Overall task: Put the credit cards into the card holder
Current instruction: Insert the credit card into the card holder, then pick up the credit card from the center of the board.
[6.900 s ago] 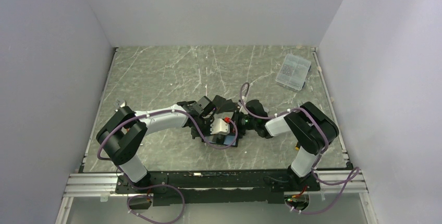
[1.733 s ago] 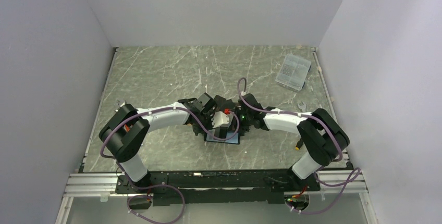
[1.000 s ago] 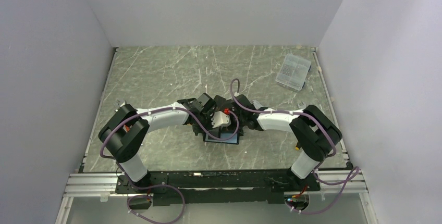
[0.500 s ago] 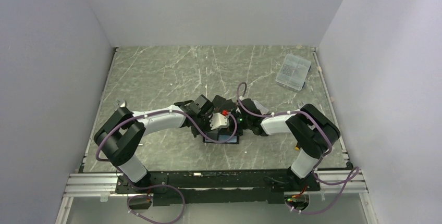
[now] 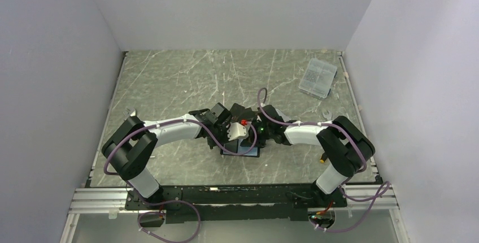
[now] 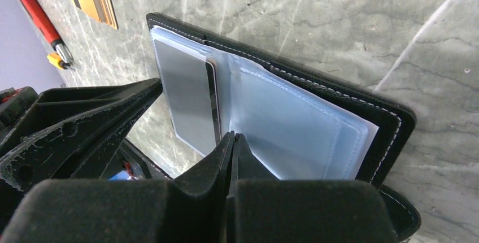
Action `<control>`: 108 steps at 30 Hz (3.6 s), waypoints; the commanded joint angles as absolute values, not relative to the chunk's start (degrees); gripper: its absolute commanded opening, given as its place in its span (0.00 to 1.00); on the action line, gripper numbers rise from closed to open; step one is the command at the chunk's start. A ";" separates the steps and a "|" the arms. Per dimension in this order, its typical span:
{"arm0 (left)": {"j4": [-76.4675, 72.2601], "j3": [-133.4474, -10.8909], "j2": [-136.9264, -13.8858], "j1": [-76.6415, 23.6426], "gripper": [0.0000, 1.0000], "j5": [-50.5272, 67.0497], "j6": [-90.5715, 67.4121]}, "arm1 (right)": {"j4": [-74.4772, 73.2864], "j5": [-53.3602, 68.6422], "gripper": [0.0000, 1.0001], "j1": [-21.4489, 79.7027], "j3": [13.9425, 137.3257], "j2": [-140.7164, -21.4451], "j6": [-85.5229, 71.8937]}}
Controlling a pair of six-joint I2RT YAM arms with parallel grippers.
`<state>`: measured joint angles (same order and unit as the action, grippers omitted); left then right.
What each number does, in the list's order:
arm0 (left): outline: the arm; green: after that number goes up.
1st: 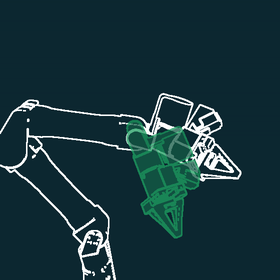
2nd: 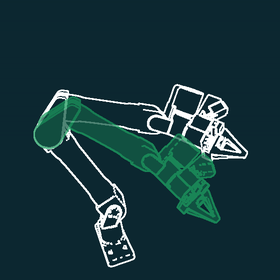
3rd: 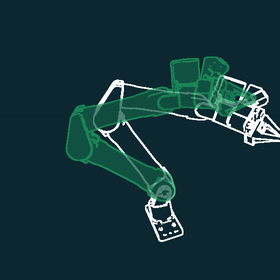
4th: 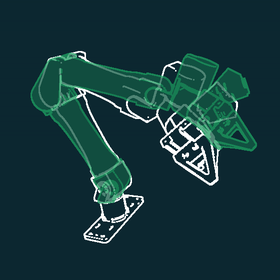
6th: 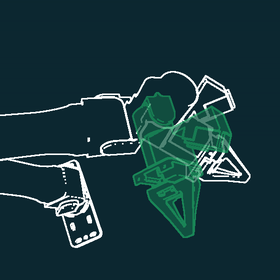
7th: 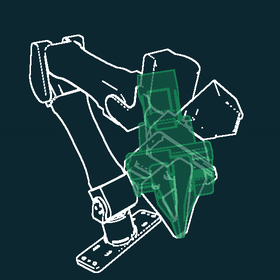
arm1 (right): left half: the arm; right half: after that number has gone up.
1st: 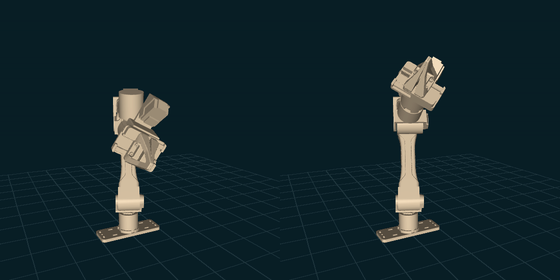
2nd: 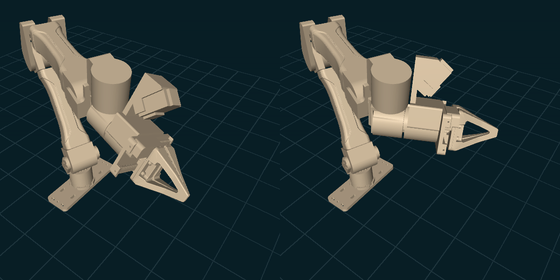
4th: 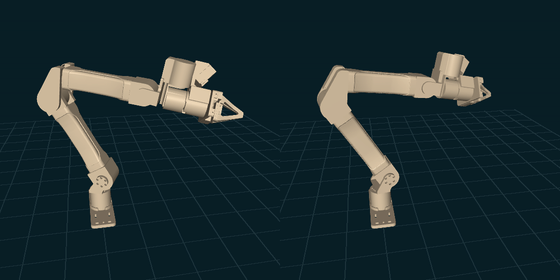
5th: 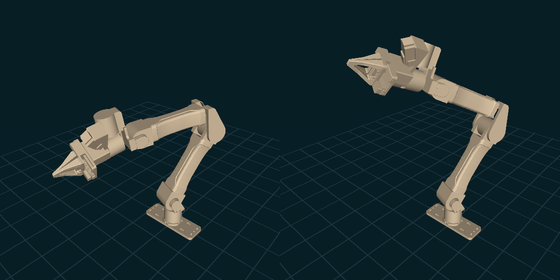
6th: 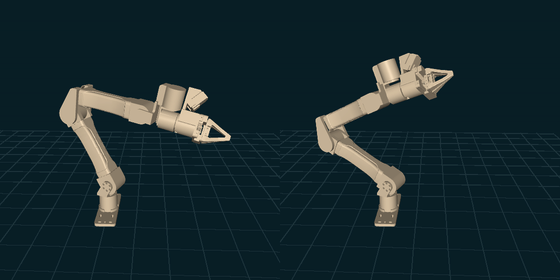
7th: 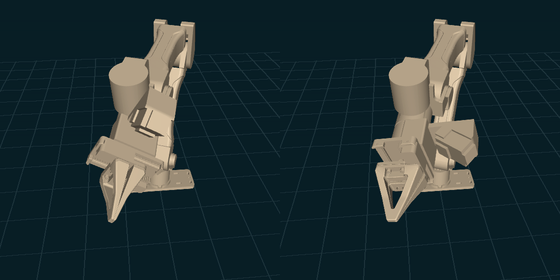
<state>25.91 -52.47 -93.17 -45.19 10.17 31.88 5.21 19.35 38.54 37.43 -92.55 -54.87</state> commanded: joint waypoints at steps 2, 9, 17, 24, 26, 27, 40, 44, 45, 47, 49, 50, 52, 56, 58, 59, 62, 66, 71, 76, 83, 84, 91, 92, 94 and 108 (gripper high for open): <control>26.04 -52.96 -91.47 -45.44 0.07 11.88 31.77 | 6.66 20.12 0.00 38.78 38.56 -92.89 -55.09; 26.39 -54.54 -93.64 -45.77 0.07 12.57 31.42 | 11.37 22.61 0.00 40.19 39.51 -96.15 -57.30; 28.21 -55.32 -92.19 -46.03 0.08 12.12 31.46 | 5.69 22.22 0.08 37.40 39.21 -91.80 -54.74; 36.01 -60.54 -86.86 -45.64 0.49 12.19 30.80 | -6.17 23.68 0.43 25.18 42.44 -82.84 -45.79; 38.03 -62.70 -86.22 -45.39 0.72 12.14 30.32 | -9.24 23.96 0.48 22.57 44.69 -81.72 -43.06; 38.98 -63.85 -86.09 -45.23 0.94 12.20 29.98 | -11.02 22.98 0.51 21.22 45.80 -81.16 -41.82; 57.52 -97.81 -101.06 -37.25 0.99 30.21 20.34 | -13.69 14.49 0.64 4.68 51.93 -85.96 -30.96; 59.37 -105.14 -107.45 -29.72 0.99 45.34 15.83 | -10.17 16.82 0.65 2.27 50.73 -88.69 -31.55; 61.49 -107.23 -109.85 -29.58 0.99 44.46 17.04 | -9.10 17.62 0.65 1.83 50.21 -89.07 -31.63; 63.78 -110.07 -112.75 -32.00 0.99 38.05 18.81 | -7.47 18.26 0.65 1.31 49.70 -90.02 -31.52; 57.64 -106.31 -111.06 -33.77 0.99 33.98 17.76 | -6.47 18.88 0.66 0.63 49.66 -91.37 -31.28; 53.55 -103.78 -109.96 -34.91 0.99 31.57 16.61 | -5.74 19.25 0.65 0.39 49.63 -91.86 -31.27; 48.50 -100.67 -109.17 -37.27 0.99 27.82 15.51 | -3.60 20.60 0.65 -0.44 49.18 -92.86 -31.73; 42.12 -100.32 -112.90 -40.29 0.99 27.61 14.02 | -0.34 22.55 0.65 -1.52 49.17 -95.87 -32.48; 40.95 -101.83 -115.88 -41.14 0.94 29.34 13.46 | 0.44 23.30 0.65 -1.83 49.45 -97.63 -32.71; 41.03 -102.94 -117.37 -41.40 0.87 29.85 13.26 | 1.22 23.84 0.65 -2.04 49.56 -98.55 -32.96; 37.24 -102.20 -118.86 -42.45 0.72 29.06 12.42 | 1.73 25.26 0.65 -2.23 49.13 -99.43 -33.13; 34.33 -101.25 -120.12 -43.05 0.69 27.59 12.24 | 2.29 26.64 0.64 -2.24 47.40 -99.47 -33.60; 33.62 -101.18 -121.54 -43.06 0.68 27.98 12.22 | 3.98 27.74 0.62 -2.09 42.39 -97.15 -35.14; 31.37 -99.00 -121.05 -43.07 0.67 27.69 11.89 | 4.48 27.06 0.61 -0.68 35.75 -91.25 -37.02; 31.82 -99.04 -121.74 -42.97 0.66 26.95 12.46 | 3.41 24.79 0.61 3.55 31.74 -84.67 -40.76; 31.84 -99.05 -121.81 -43.03 0.65 26.67 12.63 | 2.74 24.08 0.61 3.89 31.92 -84.33 -40.73; 31.75 -101.30 -123.04 -43.02 0.62 26.02 11.89 | -0.44 20.18 0.61 2.97 37.18 -86.50 -37.61; 31.51 -101.80 -123.55 -43.05 0.62 25.65 11.53 | -0.94 19.72 0.61 2.74 37.96 -87.33 -37.29; 31.29 -103.15 -124.53 -42.99 0.62 25.37 10.84 | -0.58 19.10 0.61 2.45 39.29 -89.49 -36.83; 29.29 -109.24 -129.71 -45.36 0.62 23.16 8.76 | 6.54 23.63 0.54 1.93 34.38 -92.20 -39.21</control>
<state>30.98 -106.39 -129.08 -43.97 24.03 9.76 6.02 24.05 2.17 37.71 -91.53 -39.11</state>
